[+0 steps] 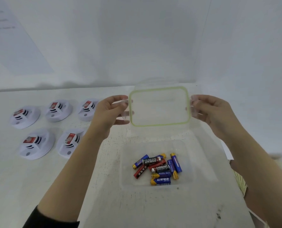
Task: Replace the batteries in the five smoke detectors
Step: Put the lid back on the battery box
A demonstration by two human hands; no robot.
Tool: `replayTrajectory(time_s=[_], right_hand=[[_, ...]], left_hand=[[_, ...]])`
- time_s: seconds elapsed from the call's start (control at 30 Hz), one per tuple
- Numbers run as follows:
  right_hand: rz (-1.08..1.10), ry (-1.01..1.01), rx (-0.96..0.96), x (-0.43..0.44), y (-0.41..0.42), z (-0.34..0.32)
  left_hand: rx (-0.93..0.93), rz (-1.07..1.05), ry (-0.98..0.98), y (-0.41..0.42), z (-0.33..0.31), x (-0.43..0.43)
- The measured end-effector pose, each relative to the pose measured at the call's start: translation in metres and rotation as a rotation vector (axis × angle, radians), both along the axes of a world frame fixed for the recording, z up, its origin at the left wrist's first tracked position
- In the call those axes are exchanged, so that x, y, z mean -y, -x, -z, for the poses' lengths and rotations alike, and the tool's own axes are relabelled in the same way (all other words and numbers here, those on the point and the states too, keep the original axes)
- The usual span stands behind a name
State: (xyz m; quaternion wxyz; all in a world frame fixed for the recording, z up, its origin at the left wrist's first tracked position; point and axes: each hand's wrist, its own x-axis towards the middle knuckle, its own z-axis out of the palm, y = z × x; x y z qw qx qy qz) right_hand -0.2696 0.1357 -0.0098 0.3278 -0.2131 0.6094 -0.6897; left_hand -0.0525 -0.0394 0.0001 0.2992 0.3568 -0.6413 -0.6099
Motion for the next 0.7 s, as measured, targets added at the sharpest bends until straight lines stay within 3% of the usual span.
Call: replayTrajectory(time_s=[0.07, 0.23, 0.33, 0.53, 0.7], right_hand=[[0.005, 0.045, -0.014, 0.0, 0.0, -0.009], [0.009, 0.045, -0.271, 0.0, 0.003, -0.032], [0.03, 0.076, -0.295, 0.003, 0.001, -0.035], [0.022, 0.039, -0.074, 0.01, 0.0, -0.022], [-0.014, -0.051, -0.133, 0.009, -0.002, -0.003]], left_hand=[[-0.081, 0.003, -0.01, 0.0, -0.009, 0.001], [-0.286, 0.094, -0.005, -0.003, -0.033, 0.012], [-0.218, 0.1, -0.029, -0.003, -0.033, 0.016], [-0.2, 0.128, -0.201, -0.005, -0.019, 0.013], [0.054, 0.003, 0.013, -0.006, -0.004, 0.007]])
